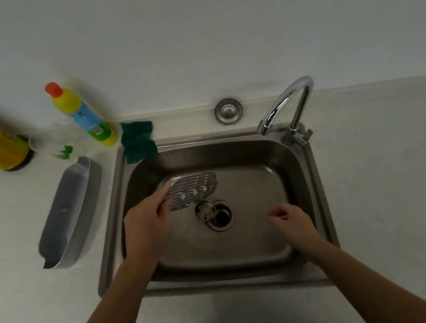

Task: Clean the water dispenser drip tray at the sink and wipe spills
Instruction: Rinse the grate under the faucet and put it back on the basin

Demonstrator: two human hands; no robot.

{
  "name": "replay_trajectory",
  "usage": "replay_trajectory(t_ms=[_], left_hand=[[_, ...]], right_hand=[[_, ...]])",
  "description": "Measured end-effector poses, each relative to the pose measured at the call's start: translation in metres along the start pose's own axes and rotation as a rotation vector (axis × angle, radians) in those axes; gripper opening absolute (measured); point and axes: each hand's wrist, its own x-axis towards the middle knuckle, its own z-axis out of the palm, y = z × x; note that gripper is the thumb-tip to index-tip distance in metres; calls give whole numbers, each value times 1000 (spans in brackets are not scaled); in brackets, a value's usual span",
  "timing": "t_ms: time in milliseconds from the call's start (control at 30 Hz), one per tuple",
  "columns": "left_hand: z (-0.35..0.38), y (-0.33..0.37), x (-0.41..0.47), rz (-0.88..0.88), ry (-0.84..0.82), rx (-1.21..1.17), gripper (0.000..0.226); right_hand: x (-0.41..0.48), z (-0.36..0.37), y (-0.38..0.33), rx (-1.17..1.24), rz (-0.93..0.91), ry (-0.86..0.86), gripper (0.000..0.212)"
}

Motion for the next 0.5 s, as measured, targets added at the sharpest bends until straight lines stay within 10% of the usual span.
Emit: replay_trajectory(t_ms=[200, 500], left_hand=[[1, 9, -37, -269, -76, -76, 33], [-57, 18, -79, -602, 147, -730, 30]], right_hand=[[-12, 0, 13, -130, -142, -9, 23], [4, 16, -46, -366, -431, -155, 114]])
